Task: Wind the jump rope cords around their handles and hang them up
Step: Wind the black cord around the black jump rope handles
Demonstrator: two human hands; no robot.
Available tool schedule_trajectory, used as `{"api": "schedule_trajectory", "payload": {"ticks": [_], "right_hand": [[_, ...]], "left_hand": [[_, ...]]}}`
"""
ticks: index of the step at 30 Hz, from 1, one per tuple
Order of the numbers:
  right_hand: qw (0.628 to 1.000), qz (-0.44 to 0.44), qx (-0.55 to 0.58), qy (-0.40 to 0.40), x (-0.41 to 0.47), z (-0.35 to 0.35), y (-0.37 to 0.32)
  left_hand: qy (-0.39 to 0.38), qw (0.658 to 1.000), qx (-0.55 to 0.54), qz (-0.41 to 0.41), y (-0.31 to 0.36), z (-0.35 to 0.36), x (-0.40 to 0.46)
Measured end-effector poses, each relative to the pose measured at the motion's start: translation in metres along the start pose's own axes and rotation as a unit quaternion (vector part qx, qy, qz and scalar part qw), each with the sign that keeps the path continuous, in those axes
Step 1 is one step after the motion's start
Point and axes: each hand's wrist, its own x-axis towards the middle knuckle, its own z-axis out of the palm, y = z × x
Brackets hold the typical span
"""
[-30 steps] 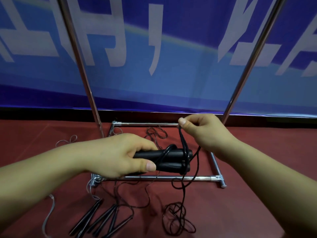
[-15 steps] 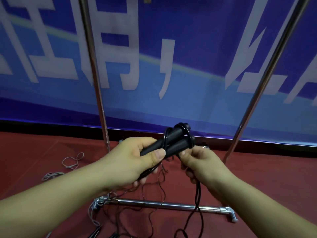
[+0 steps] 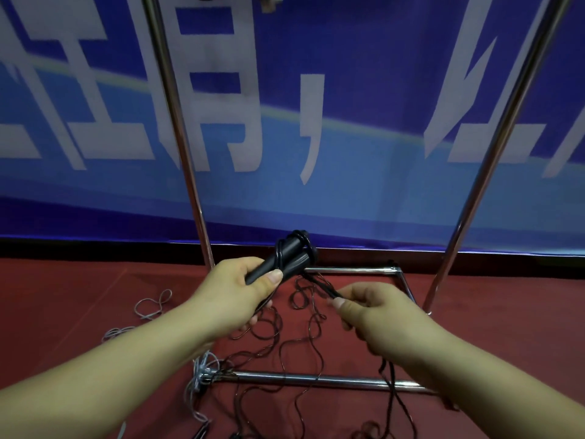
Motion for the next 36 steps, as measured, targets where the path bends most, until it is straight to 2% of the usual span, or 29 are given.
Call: {"api": "schedule_trajectory", "payload": {"ticks": [8,12,19,24,29,32,36], "right_hand": [[0.999,0.001,-0.049,0.019,-0.005,-0.011,-0.005],[0.994,-0.022,-0.104,0.017,-0.013,-0.011,-0.009],[0.991,-0.021,-0.126,0.038,-0.012,-0.016,-0.006],[0.981,-0.047,-0.175,0.070,-0.011,-0.018,-0.007],[0.972,-0.087,-0.195,0.094,-0.013,-0.020,-0.009],[0.965,-0.112,-0.216,0.098,-0.014,-0.018,-0.006],[0.957,-0.121,-0.253,0.080,-0.012,-0.016,-0.001]], "left_hand": [[-0.013,0.997,0.068,0.026,-0.006,-0.002,0.005],[-0.012,0.988,0.147,0.037,-0.010,0.000,0.007],[0.018,0.975,0.220,0.031,-0.013,-0.005,0.012],[0.004,0.963,0.269,0.023,-0.015,-0.006,0.011],[-0.104,0.917,0.383,0.027,-0.003,-0.002,0.002],[-0.194,0.893,0.404,0.046,0.006,0.001,-0.008],[-0.252,0.875,0.405,0.088,0.017,0.004,-0.019]]}}
